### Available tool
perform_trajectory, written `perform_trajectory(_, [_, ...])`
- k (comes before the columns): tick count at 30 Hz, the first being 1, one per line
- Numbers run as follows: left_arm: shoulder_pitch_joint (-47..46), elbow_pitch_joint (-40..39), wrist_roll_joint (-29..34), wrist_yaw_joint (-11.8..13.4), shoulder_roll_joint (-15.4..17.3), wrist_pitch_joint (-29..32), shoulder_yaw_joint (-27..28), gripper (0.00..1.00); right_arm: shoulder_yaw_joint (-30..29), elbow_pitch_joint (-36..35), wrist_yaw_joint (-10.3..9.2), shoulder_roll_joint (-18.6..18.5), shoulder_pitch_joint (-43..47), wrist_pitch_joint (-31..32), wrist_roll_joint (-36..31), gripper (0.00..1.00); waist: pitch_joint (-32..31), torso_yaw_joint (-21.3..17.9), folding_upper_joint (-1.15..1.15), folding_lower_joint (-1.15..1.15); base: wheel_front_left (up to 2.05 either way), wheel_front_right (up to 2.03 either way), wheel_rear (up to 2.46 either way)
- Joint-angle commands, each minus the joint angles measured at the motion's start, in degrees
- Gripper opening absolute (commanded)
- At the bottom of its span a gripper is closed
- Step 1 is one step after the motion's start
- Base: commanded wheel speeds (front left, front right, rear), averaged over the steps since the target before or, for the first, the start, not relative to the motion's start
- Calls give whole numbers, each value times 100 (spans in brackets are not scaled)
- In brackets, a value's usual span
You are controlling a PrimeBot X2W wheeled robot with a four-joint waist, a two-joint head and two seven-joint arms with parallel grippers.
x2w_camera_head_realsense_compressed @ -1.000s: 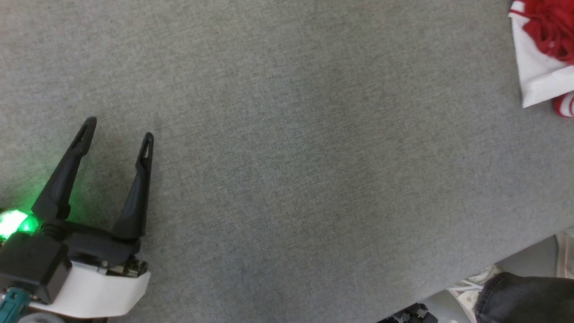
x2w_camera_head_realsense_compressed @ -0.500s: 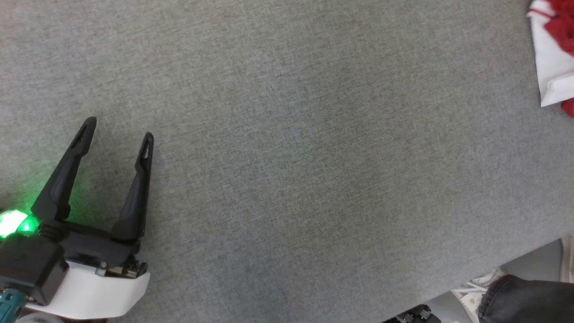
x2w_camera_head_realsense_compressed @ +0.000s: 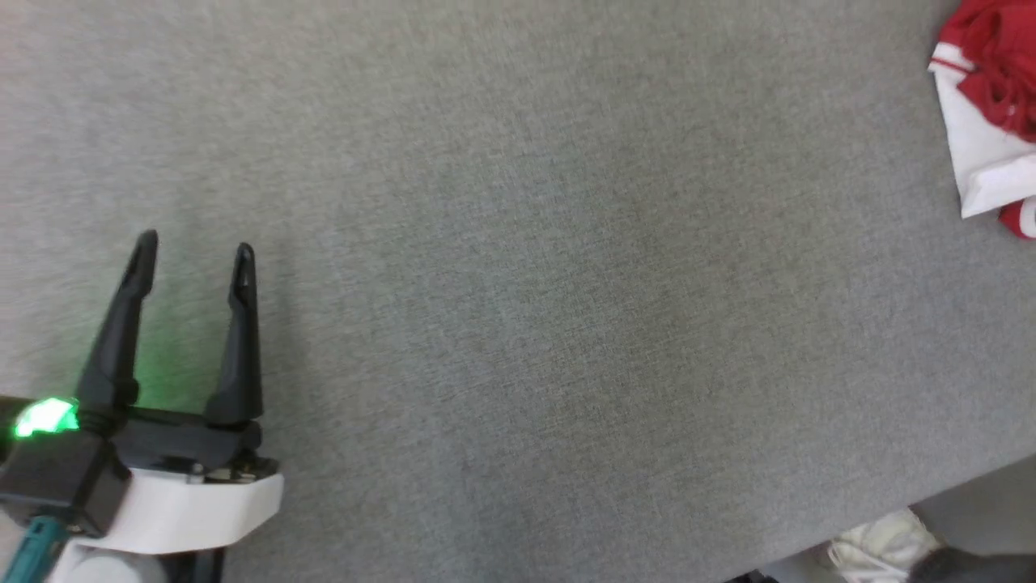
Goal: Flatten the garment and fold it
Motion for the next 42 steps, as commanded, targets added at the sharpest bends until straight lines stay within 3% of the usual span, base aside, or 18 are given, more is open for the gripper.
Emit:
perform_trajectory(1, [-68,112,-36,55,-74,-81,-30,100,-128,-77,-12,104,116,-146,45,100,-476,281,0,0,0,0,0])
perform_trajectory(10, [47,753,-58,243,-447,-411,-202,100,-466,-894,-12,746,1026,-706,434,100,-1473,637,0,0,0,0,0])
perform_trajectory(22, [170,1233,-110,270,-798,-607,-344,100,-402,-3001,-12,2284,2725,-808,1296,100,-2498,1081,0,0,0,0,0])
perform_trajectory(26, [147,1343,-167,243,-915,-622,-331,100,-268,-3573,-12,2631,3222,-775,1416,100,-2712,1223,0,0,0,0,0])
perform_trajectory(32, [253,1532,-87,246,-1124,-627,-238,100,-52,-3886,-12,2799,3955,-824,1639,100,-3106,1449,0,0,0,0,0])
perform_trajectory(42, [751,2161,391,237,-1227,-628,-400,100,537,-3453,-12,2807,4864,-1492,2108,100,-3652,1812,0,0,0,0,0])
